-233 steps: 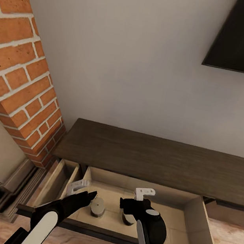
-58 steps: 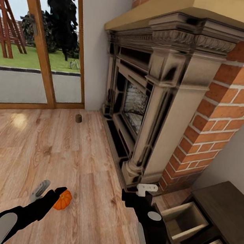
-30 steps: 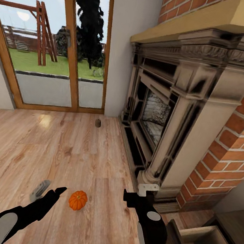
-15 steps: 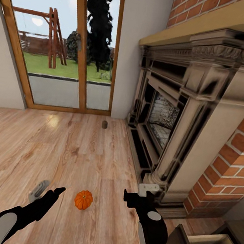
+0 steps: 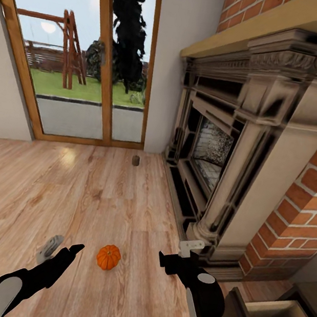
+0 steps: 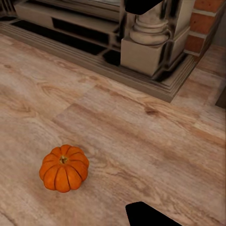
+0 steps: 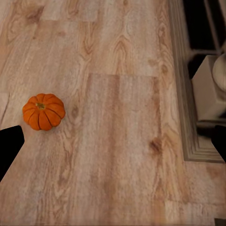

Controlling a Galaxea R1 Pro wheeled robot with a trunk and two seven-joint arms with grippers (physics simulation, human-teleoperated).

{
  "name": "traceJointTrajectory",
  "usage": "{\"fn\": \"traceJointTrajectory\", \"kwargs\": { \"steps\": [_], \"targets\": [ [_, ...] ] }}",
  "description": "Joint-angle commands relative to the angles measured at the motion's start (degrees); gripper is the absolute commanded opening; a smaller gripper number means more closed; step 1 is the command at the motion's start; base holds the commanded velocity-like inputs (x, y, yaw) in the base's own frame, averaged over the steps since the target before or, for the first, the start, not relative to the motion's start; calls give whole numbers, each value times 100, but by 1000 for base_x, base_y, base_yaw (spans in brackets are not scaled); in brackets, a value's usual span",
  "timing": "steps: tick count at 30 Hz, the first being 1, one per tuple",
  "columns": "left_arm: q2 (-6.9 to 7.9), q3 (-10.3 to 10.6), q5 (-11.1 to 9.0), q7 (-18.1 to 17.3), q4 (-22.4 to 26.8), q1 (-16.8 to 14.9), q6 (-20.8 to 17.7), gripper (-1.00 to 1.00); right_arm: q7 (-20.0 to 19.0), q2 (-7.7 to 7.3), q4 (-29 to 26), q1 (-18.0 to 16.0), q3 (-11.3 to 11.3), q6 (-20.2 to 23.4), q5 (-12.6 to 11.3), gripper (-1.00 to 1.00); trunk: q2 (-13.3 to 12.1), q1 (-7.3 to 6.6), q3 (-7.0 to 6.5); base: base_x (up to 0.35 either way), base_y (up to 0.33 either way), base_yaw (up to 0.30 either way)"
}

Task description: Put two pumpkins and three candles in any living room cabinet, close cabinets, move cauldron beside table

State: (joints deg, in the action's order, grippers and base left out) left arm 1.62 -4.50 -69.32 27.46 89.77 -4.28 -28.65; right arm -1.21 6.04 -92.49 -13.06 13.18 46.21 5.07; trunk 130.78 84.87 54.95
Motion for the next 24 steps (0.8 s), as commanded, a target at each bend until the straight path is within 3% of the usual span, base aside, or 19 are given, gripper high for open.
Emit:
{"fn": "traceJointTrajectory", "kwargs": {
  "steps": [1, 9, 11, 17, 24],
  "targets": [
    [2, -5, -62, 43, -6, -3, -12, 100, -23, -2, -6, -4, 5, 29, 53, 100, 2, -1, -2, 0, 0, -65],
    [5, -6, -44, 29, -532, 63, 21, 100, -37, -5, -6, 4, 19, 20, 63, 100, 2, -1, -70, 0, 0, -65],
    [5, -7, 62, 26, -606, 147, 45, 100, -47, -6, -6, 5, 9, 26, 64, 100, 2, -1, -82, 23, 81, -32],
    [-3, 17, 116, 7, -752, 164, 78, 100, -29, 8, -6, 26, 41, 1, 64, 100, 2, -1, -88, 74, 280, 36],
    [-10, 49, 146, 5, -763, 164, 78, 100, -22, 3, -6, 17, 36, -6, 64, 100, 2, -1, -96, 91, 317, 233]
  ]
}}
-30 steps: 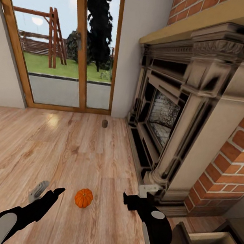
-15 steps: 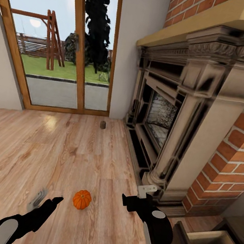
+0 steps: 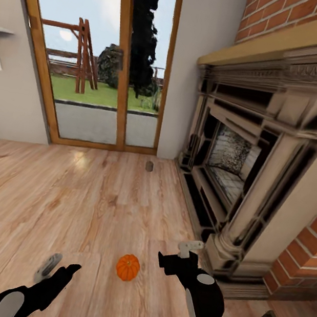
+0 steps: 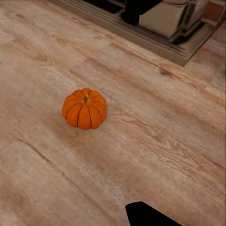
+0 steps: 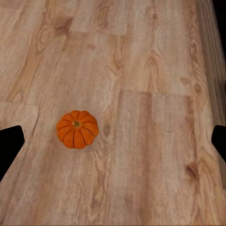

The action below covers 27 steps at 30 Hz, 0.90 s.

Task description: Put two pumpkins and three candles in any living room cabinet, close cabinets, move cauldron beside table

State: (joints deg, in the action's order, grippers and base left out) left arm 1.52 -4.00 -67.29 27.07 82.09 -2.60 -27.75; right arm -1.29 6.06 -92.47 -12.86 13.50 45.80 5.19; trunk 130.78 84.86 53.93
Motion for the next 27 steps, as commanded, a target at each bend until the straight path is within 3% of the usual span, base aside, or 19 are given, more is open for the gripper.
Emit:
{"fn": "traceJointTrajectory", "kwargs": {
  "steps": [1, 5, 13, 19, 27],
  "targets": [
    [-16, 2, 178, 38, 1, -4, -11, 100, -19, -6, -8, -6, -15, 34, 52, 100, 2, 0, 6, 109, 317, 290],
    [-27, 46, 302, -39, 0, -18, -11, 100, -27, -8, -8, -6, -21, 41, 52, 100, 2, 0, 5, 110, 317, 294],
    [-4, 244, 335, -248, 0, -38, -11, 100, -29, -8, -8, -14, -22, 58, 52, 100, 2, 0, 5, 106, 316, 297],
    [-20, 263, 627, -269, 0, -39, -18, 100, -29, -8, -8, -15, -23, 48, 52, 100, 2, 0, 5, 251, 203, 290],
    [-24, 267, 741, -272, 0, -39, -20, 100, -37, -15, -8, -17, -36, 51, 52, 100, 2, 0, 5, 311, 114, 58]
  ]
}}
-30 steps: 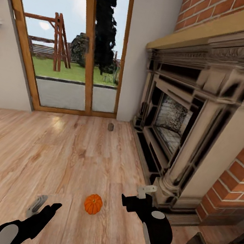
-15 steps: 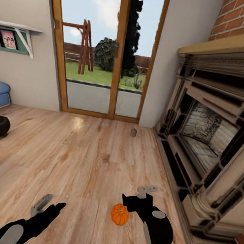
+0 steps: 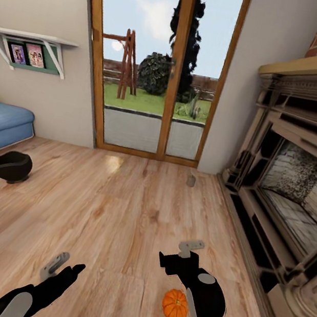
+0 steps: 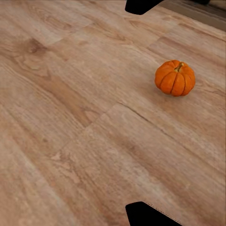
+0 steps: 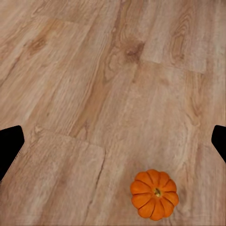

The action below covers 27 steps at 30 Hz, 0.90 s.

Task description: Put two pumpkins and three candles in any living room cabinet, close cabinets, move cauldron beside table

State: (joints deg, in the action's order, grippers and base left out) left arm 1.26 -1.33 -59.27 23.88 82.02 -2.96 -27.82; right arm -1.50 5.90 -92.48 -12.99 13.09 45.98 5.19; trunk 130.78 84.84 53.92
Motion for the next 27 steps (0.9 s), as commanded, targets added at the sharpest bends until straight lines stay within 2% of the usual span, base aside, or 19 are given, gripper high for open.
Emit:
{"fn": "traceJointTrajectory", "kwargs": {
  "steps": [1, 5, 17, 27],
  "targets": [
    [3, -4, -59, 46, 7, -3, -13, 100, -16, 10, -7, -10, 3, 57, 53, 100, 2, 2, 6, 294, 184, 3],
    [5, -7, -58, 46, 7, -3, -13, 100, -17, 30, -7, -24, 1, 109, 53, 100, 2, 2, 6, 259, 231, 109],
    [5, -8, -47, 46, 7, -3, -13, 100, -17, 10, -7, -63, 1, 118, 53, 100, 2, 2, 6, 225, 265, 275],
    [5, -8, -41, 51, -1, -3, -12, 100, -17, 8, -7, -71, 1, 113, 53, 100, 2, 2, 6, 236, 246, 51]
  ]
}}
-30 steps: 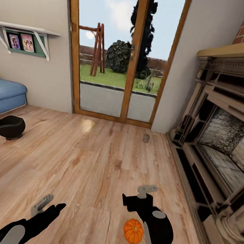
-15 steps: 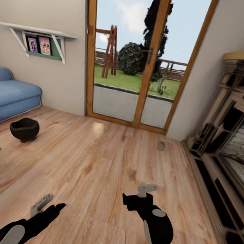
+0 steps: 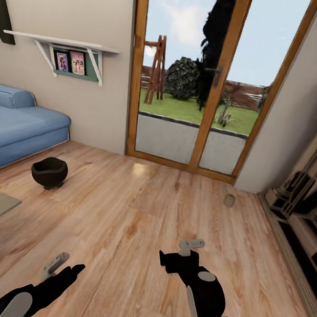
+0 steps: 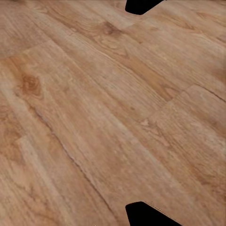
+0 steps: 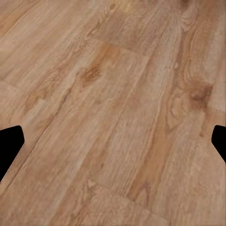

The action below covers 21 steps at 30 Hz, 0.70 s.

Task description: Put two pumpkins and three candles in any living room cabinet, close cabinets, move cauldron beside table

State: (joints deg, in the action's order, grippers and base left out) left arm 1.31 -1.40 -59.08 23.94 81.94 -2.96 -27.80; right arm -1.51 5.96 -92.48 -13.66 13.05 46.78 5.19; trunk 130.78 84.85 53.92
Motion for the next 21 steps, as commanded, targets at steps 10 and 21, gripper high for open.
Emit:
{"fn": "traceJointTrajectory", "kwargs": {
  "steps": [10, 21],
  "targets": [
    [-2, -1, -58, 43, -97, -13, -6, 100, -27, -5, -7, 6, 6, -25, 53, 100, 2, 2, 6, 304, 101, 2],
    [-39, 241, 578, -372, -99, -29, -6, 100, -41, -8, -7, 12, 7, -20, 52, 100, 2, 2, 6, 325, 6, 0]
  ]
}}
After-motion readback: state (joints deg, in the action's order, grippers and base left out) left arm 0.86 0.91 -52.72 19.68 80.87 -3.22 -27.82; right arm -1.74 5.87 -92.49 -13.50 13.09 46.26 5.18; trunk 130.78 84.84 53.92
